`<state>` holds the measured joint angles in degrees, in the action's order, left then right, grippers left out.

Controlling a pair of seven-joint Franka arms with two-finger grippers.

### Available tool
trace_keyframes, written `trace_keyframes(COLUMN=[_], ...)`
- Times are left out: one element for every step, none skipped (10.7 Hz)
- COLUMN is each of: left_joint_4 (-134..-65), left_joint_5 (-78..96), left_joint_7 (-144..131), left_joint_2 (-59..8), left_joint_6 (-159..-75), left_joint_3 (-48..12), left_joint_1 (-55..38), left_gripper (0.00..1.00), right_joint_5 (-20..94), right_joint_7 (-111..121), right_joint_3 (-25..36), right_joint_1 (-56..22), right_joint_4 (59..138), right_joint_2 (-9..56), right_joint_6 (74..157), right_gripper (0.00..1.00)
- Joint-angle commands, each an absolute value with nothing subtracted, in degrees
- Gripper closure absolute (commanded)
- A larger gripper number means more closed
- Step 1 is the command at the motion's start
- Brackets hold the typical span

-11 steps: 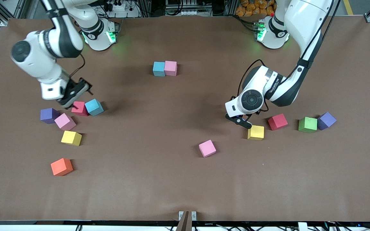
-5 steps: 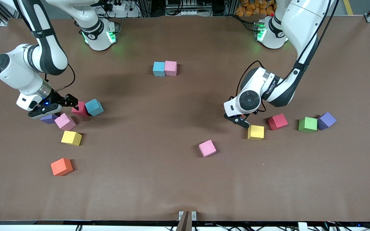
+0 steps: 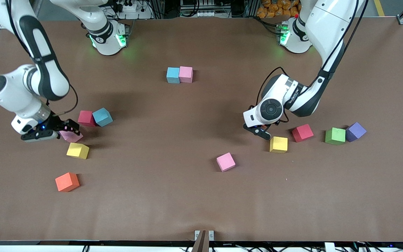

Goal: Form number 2 with 11 blocks
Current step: 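Grasp the orange cube with the left gripper while the right gripper reaches the yellow cube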

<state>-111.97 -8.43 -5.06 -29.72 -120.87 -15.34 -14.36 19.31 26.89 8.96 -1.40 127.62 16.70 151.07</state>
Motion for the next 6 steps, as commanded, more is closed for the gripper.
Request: trace_keyframes(left_joint_4=[-114.3,-114.5,-114.5,-114.5,-114.5,-114.5], left_joint_5=[-10.5,-11.9,-12.0,-12.0,-11.5,-11.1], left_joint_7=[-5.9,-6.0,-6.8,-8.5,-12.0,-15.5], left_joint_2=[-29.6,-29.4,-29.1,-28.7,-27.8,-27.2], left_joint_6=[-122.8,-122.8,-122.7,-122.6,-122.1,-121.7], left_joint_3=[-15.3,-15.3,-15.3,-15.3,-15.2,-15.3], left_joint_1=[-14.2,-13.8,-13.6,-13.4,-13.0,-13.0], left_gripper=[0.0,0.18,0.55,0.83,1.0,1.0], right_joint_5=[21.0,21.0,21.3,22.8,23.9,24.6], right_joint_7=[20.5,19.3,19.1,19.4,19.5,19.4], right_joint_3=[8.6,8.6,8.6,8.6,8.6,8.6], right_joint_1=[-2.6,-2.7,-2.6,-2.5,-2.3,-2.2], right_joint_4=[123.5,122.6,121.3,120.2,119.5,119.3], right_joint_2=[21.1,22.2,23.5,24.3,25.3,26.1], right_joint_6=[151.7,152.8,153.6,154.1,154.3,155.6], right_gripper=[0.0,0.0,0.0,0.0,0.0,0.0])
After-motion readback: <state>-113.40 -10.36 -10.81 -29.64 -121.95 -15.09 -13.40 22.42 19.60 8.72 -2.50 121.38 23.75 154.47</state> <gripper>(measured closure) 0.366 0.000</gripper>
